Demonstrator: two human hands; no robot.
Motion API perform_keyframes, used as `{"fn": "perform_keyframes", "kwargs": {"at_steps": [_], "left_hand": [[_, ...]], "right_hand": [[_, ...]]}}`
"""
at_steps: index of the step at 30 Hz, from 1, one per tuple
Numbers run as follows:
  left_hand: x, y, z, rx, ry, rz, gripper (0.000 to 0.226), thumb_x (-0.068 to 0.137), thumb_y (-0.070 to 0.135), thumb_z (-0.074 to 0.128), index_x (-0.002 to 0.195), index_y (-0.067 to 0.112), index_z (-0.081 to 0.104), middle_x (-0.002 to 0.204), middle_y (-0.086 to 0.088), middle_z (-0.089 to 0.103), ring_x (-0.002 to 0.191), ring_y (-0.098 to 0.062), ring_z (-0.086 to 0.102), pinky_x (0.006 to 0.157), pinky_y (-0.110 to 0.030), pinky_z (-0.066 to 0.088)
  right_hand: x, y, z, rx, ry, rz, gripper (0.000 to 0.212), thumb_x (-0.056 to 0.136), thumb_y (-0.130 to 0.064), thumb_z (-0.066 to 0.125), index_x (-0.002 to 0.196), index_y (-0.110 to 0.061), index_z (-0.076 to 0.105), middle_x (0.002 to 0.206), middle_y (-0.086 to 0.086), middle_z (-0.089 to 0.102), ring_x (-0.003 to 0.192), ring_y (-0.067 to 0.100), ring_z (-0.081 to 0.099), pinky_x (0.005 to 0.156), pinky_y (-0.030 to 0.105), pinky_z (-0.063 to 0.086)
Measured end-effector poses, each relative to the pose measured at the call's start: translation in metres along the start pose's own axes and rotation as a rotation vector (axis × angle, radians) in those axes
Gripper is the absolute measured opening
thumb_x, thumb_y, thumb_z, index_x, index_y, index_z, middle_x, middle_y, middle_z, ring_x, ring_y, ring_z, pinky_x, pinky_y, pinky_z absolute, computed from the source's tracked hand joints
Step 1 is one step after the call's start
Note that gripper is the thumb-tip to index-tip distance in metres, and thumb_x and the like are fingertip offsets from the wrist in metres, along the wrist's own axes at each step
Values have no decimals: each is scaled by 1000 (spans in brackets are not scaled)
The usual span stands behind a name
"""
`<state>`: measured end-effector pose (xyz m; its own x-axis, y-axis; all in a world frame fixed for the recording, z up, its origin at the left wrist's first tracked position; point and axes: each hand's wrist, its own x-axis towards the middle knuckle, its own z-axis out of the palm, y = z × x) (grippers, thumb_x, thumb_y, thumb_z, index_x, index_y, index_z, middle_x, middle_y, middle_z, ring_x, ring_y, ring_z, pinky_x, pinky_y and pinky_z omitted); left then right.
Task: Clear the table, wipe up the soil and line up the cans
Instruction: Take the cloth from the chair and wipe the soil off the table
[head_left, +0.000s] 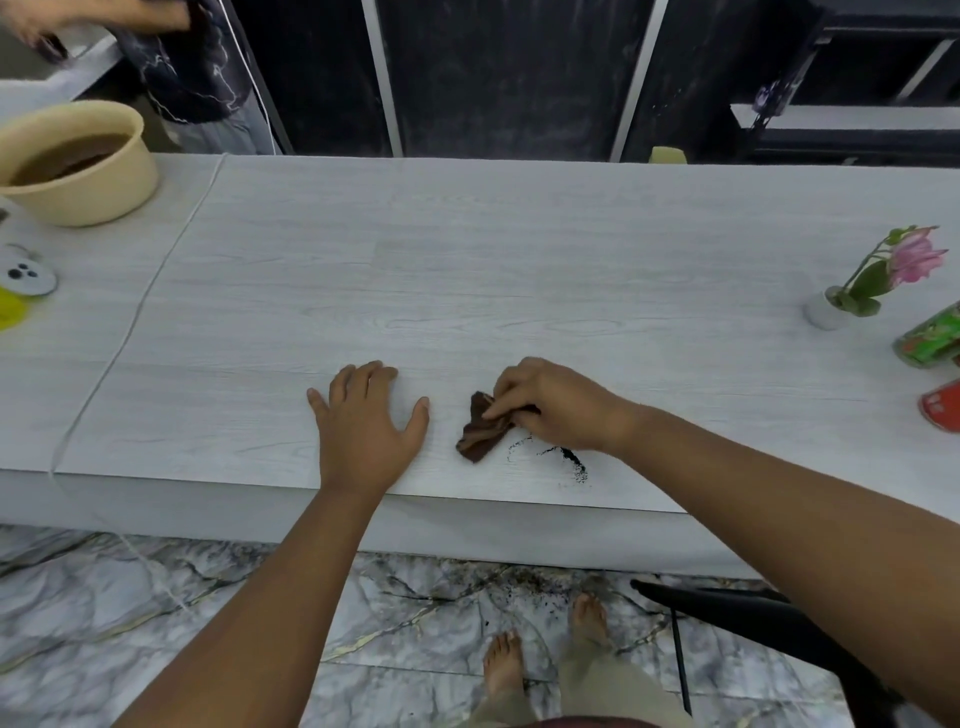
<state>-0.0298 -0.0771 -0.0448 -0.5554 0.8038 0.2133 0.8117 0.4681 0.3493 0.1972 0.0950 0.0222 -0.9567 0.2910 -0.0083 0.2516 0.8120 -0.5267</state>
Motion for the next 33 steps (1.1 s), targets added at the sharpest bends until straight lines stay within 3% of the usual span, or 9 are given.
{"fn": "perform_keyframes", "kwargs": {"at_steps": [4, 8, 12, 18, 22, 25, 28, 31, 33], "left_hand": [[0, 1, -1, -9, 1, -5, 55, 99, 56, 66, 140, 21, 61, 148, -1, 60, 149, -34, 46, 124, -78, 21], [0, 3, -3, -8, -4, -9, 54, 99, 55, 68, 141, 20, 61, 150, -1, 60, 150, -33, 45, 124, -78, 21], [0, 3, -3, -6, -2, -8, 53, 99, 54, 68, 140, 20, 62, 149, -2, 60, 149, -34, 46, 123, -78, 23], [0, 3, -3, 1, 4, -6, 53, 100, 56, 67, 140, 22, 62, 149, -1, 61, 148, -32, 47, 122, -75, 26], [-1, 1, -1, 0, 10, -2, 55, 100, 59, 63, 140, 22, 61, 149, -2, 61, 149, -33, 47, 122, -77, 26], [-1, 1, 0, -2, 12, -3, 59, 98, 63, 56, 140, 22, 61, 150, -2, 61, 149, -34, 47, 122, -77, 26], [-1, 1, 0, 5, 8, -7, 60, 99, 63, 55, 141, 21, 61, 152, -3, 60, 151, -34, 46, 122, -77, 25], [-3, 3, 0, 5, -1, -11, 62, 100, 63, 54, 144, 20, 61, 154, -4, 59, 153, -34, 44, 123, -77, 24], [-5, 3, -1, 4, -9, -14, 63, 100, 64, 52, 145, 20, 60, 156, -5, 58, 154, -35, 42, 124, -77, 23]], "right_hand": [[-45, 7, -8, -68, -67, -76, 32, 98, -2, 72, 121, -21, 83, 120, 0, 73, 112, 25, 62, 92, 39, 54], [-64, 12, -22, -55, -119, -36, 31, 98, -3, 73, 119, -24, 84, 118, -3, 73, 111, 21, 62, 93, 35, 53], [-48, 15, -37, 100, 51, 94, 35, 97, 0, 72, 119, -26, 83, 114, -6, 71, 107, 13, 61, 96, 20, 46], [-27, 22, -28, 9, 147, 228, 34, 100, -2, 69, 125, -21, 81, 119, 0, 71, 112, 24, 59, 98, 26, 43], [-60, 12, -3, 9, 229, 234, 34, 98, 0, 71, 123, -19, 82, 114, 1, 72, 105, 27, 61, 93, 40, 52], [-90, 1, 10, 28, 182, 198, 35, 97, -2, 73, 125, -21, 81, 114, -4, 71, 104, 20, 60, 91, 34, 53], [-98, -3, 8, 132, 223, 239, 36, 99, -4, 71, 127, -24, 79, 111, -10, 67, 105, 11, 59, 91, 17, 45], [-88, 14, -5, 149, 415, 369, 37, 98, -2, 73, 129, -20, 78, 113, -7, 69, 110, 16, 62, 97, 21, 44], [-83, 25, -10, 123, 450, 451, 36, 98, -5, 74, 130, -19, 77, 114, -4, 71, 113, 20, 63, 98, 23, 43]]}}
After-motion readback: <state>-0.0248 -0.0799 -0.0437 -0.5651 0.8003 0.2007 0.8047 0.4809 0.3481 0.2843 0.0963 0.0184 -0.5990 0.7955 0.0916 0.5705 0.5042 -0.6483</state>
